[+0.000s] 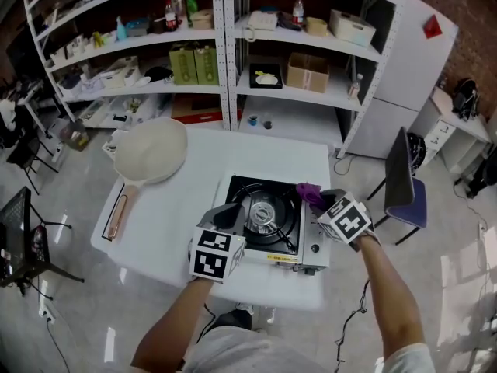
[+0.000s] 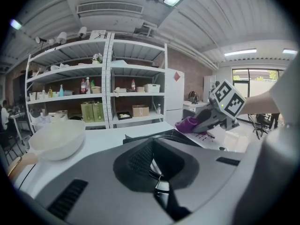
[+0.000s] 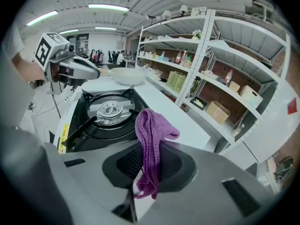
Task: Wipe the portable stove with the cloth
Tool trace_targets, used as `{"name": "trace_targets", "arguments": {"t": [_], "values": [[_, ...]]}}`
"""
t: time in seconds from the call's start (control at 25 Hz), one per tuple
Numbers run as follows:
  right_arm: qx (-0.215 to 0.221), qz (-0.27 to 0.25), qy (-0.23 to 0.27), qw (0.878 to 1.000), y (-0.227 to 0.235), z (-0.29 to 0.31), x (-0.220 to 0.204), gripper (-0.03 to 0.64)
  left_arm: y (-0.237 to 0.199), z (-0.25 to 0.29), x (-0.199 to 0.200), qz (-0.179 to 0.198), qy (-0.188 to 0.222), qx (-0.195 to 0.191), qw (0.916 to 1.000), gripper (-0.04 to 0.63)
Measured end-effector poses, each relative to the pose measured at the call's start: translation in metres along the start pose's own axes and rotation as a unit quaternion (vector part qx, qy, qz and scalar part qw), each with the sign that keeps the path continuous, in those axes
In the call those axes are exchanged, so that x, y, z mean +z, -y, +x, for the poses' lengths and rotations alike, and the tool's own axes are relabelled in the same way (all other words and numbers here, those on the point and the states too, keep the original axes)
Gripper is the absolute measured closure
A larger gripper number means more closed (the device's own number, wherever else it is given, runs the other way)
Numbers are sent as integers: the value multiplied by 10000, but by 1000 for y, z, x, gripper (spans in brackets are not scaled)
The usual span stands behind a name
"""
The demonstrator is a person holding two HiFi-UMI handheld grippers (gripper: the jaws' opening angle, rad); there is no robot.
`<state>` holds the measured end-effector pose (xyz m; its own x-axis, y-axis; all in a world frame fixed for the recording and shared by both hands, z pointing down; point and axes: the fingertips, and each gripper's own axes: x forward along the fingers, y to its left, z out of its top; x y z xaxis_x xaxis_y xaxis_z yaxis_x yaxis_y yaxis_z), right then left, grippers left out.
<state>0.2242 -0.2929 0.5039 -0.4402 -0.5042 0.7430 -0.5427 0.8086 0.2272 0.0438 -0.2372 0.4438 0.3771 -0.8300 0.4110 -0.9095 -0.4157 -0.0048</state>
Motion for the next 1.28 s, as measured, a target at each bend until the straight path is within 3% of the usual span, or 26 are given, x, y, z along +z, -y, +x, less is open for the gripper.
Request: {"name": "trace_targets", "arguments": {"t": [1.28], "values": [[316,-82,84,9994,-86,-58,-41,554,32,-66,-31,-109,-5,157,9998,592]]}}
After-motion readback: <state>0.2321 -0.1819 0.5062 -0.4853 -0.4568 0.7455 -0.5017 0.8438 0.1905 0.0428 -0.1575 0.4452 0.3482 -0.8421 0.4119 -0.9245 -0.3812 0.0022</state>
